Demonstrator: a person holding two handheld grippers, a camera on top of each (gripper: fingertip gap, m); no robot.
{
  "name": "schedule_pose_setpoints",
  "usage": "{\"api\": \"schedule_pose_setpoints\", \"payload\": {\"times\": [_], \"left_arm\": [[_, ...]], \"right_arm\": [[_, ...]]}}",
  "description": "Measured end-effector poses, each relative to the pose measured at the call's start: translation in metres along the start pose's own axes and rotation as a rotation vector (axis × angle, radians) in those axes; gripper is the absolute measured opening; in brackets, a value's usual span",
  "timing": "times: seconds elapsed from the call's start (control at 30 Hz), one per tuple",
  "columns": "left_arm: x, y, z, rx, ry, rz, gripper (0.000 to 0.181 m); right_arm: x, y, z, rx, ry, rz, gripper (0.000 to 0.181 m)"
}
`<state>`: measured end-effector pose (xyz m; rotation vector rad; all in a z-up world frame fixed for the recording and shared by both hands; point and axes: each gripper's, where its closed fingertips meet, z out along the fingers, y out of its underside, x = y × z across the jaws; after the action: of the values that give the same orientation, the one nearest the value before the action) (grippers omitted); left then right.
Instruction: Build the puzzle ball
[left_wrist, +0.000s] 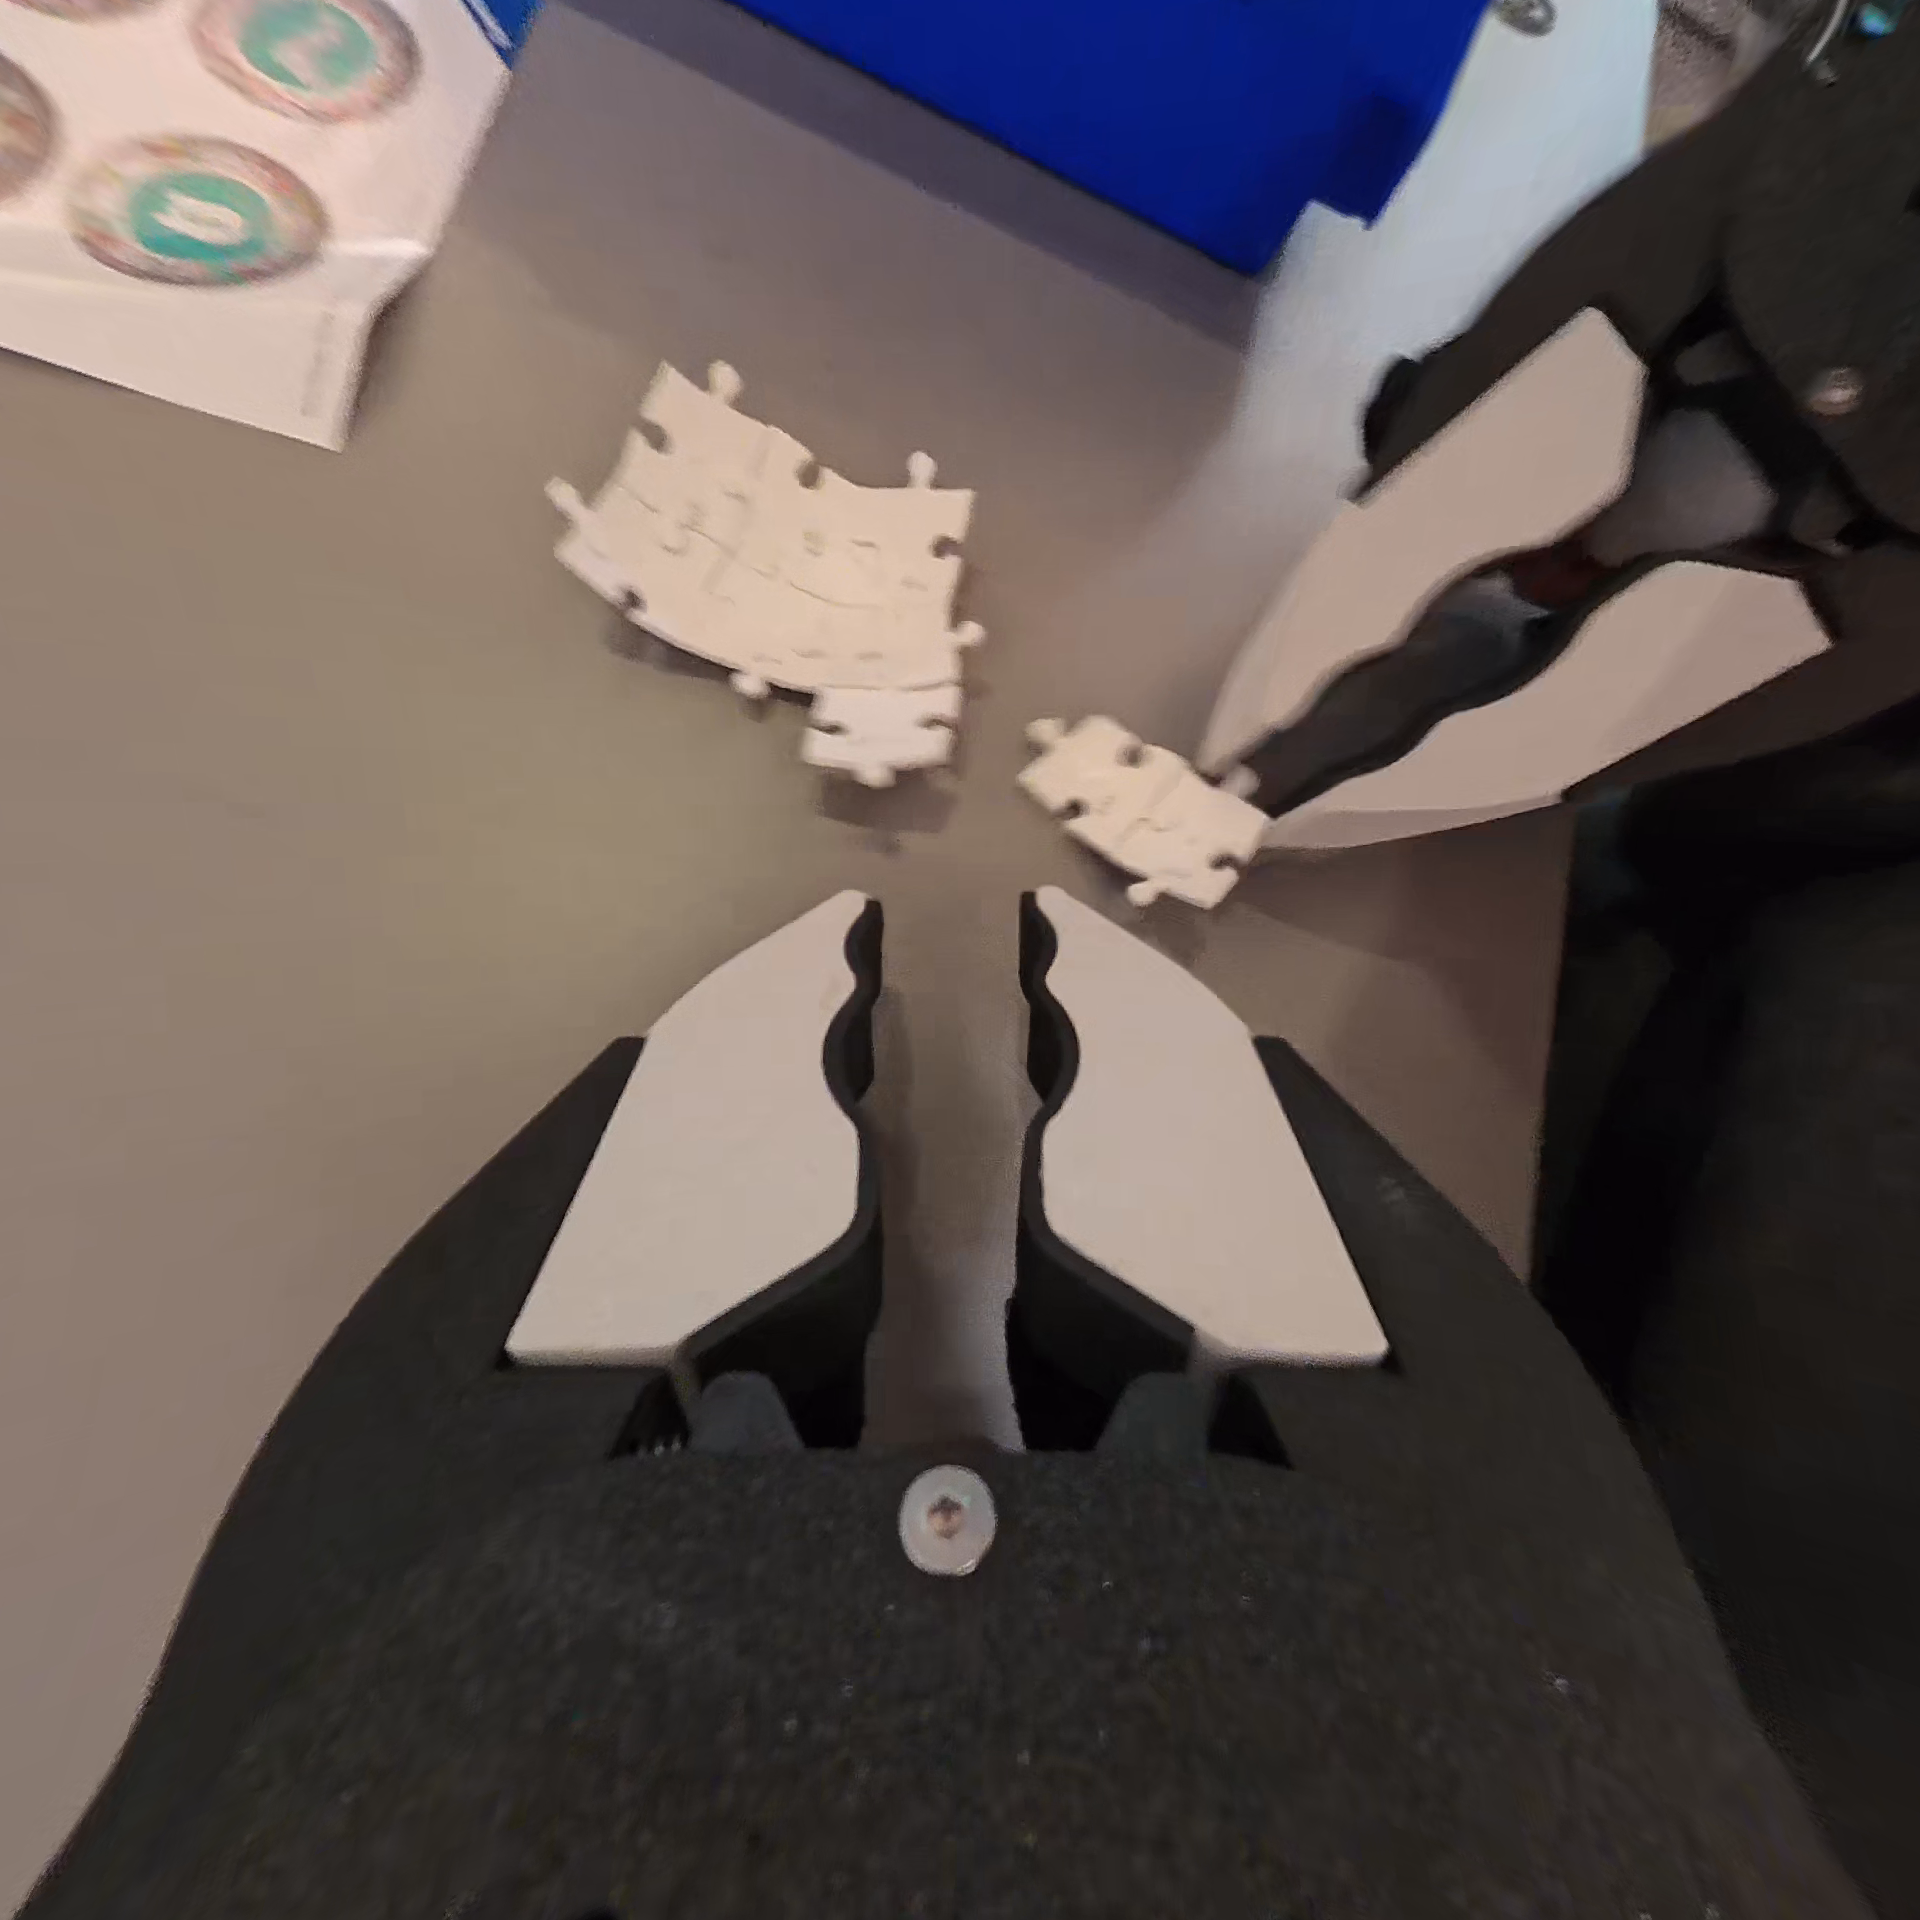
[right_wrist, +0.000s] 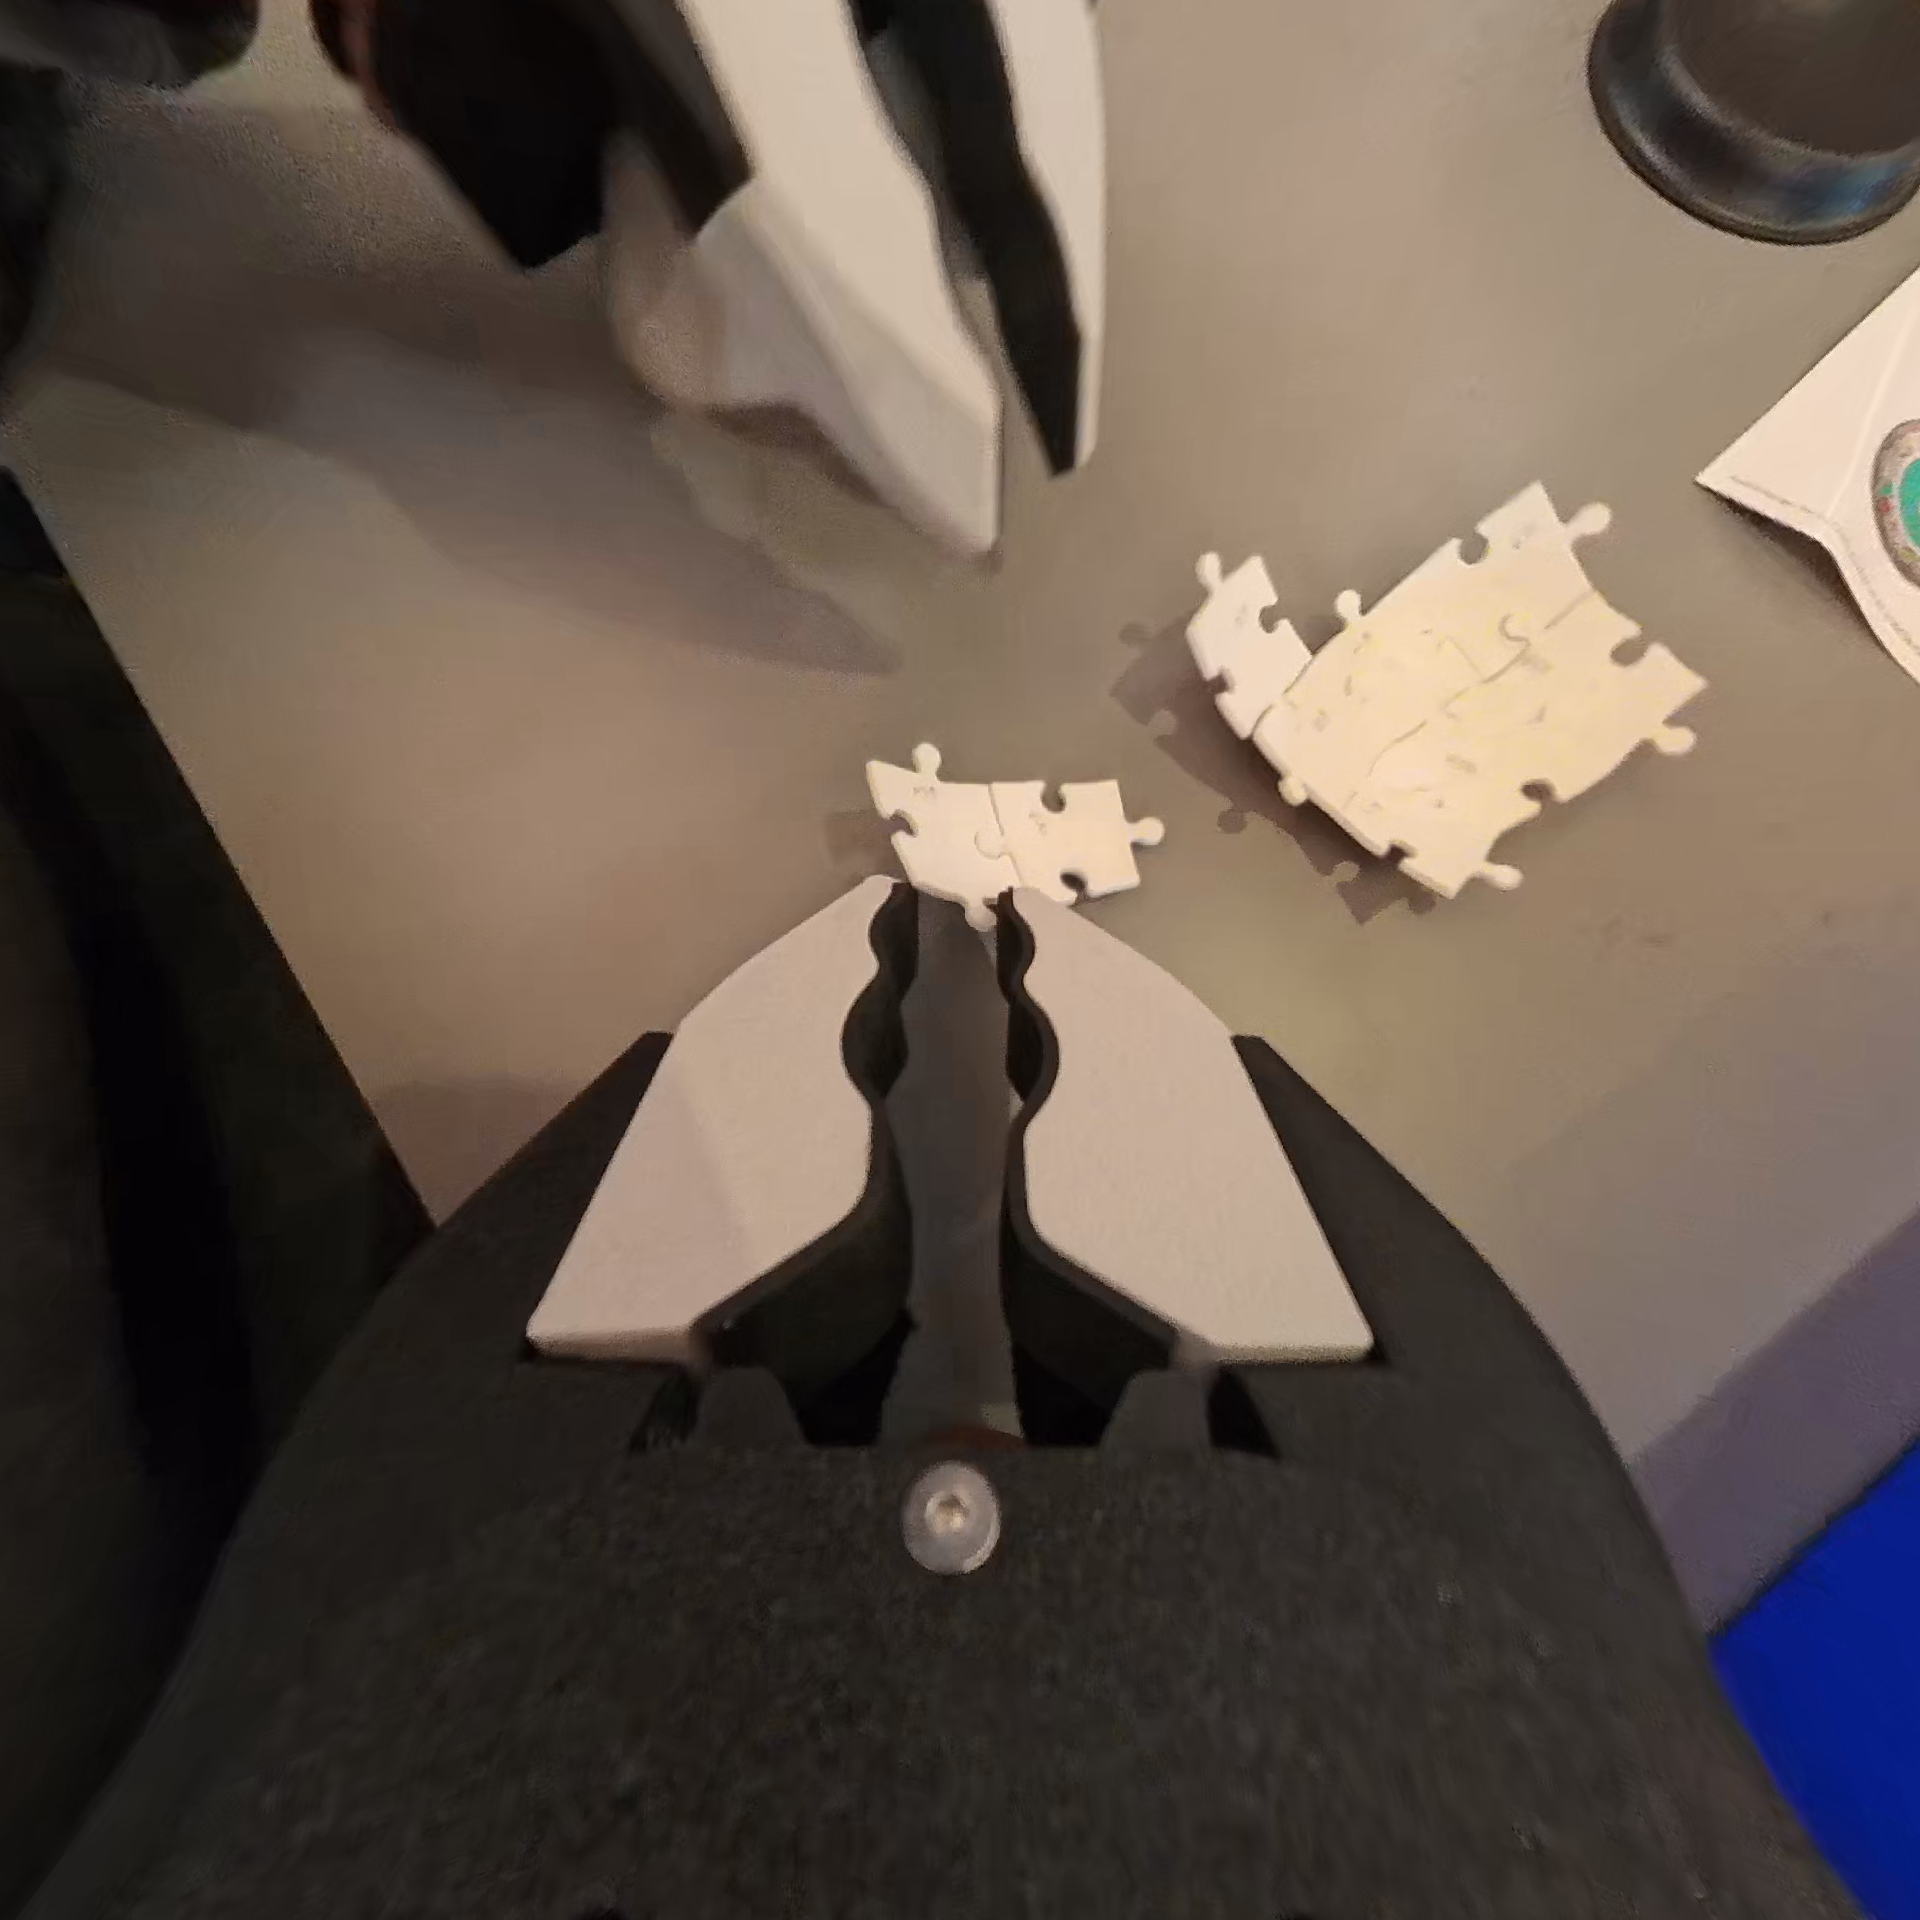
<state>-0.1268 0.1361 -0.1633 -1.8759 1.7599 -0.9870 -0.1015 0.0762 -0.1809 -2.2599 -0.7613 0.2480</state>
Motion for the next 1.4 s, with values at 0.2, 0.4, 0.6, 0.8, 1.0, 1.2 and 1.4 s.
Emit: {"api": "schedule_pose_setpoints", "payload": {"times": [0.2, 0.4, 0.6, 0.8, 1.0, 1.2, 1.4], "left_arm": [[-0.055, -0.040, 0.010, -0.036, 0.003, 0.064, 0.031], [-0.064, -0.059, 0.044, -0.086, 0.234, -0.081, 0.033], [-0.059, -0.044, 0.048, -0.075, 0.254, -0.190, 0.020], [-0.048, -0.031, 0.040, -0.033, 0.244, -0.277, 0.017], [-0.033, -0.028, 0.041, -0.005, 0.242, -0.294, 0.017], [-0.028, -0.029, 0.044, -0.004, 0.251, -0.292, 0.017], [-0.027, -0.028, 0.044, -0.006, 0.237, -0.277, 0.016]], "right_arm": [[0.004, 0.005, -0.012, 0.015, 0.048, 0.014, 0.004], [0.003, 0.012, -0.009, 0.013, 0.005, 0.084, 0.005], [-0.005, 0.011, -0.010, 0.036, -0.025, 0.043, 0.004], [0.001, -0.005, -0.021, 0.076, 0.128, -0.146, 0.002], [0.020, -0.008, -0.024, -0.034, 0.412, -0.409, 0.002], [0.043, -0.006, -0.011, -0.164, 0.506, -0.467, 0.002], [0.051, -0.001, -0.001, -0.234, 0.522, -0.490, 0.002]]}}
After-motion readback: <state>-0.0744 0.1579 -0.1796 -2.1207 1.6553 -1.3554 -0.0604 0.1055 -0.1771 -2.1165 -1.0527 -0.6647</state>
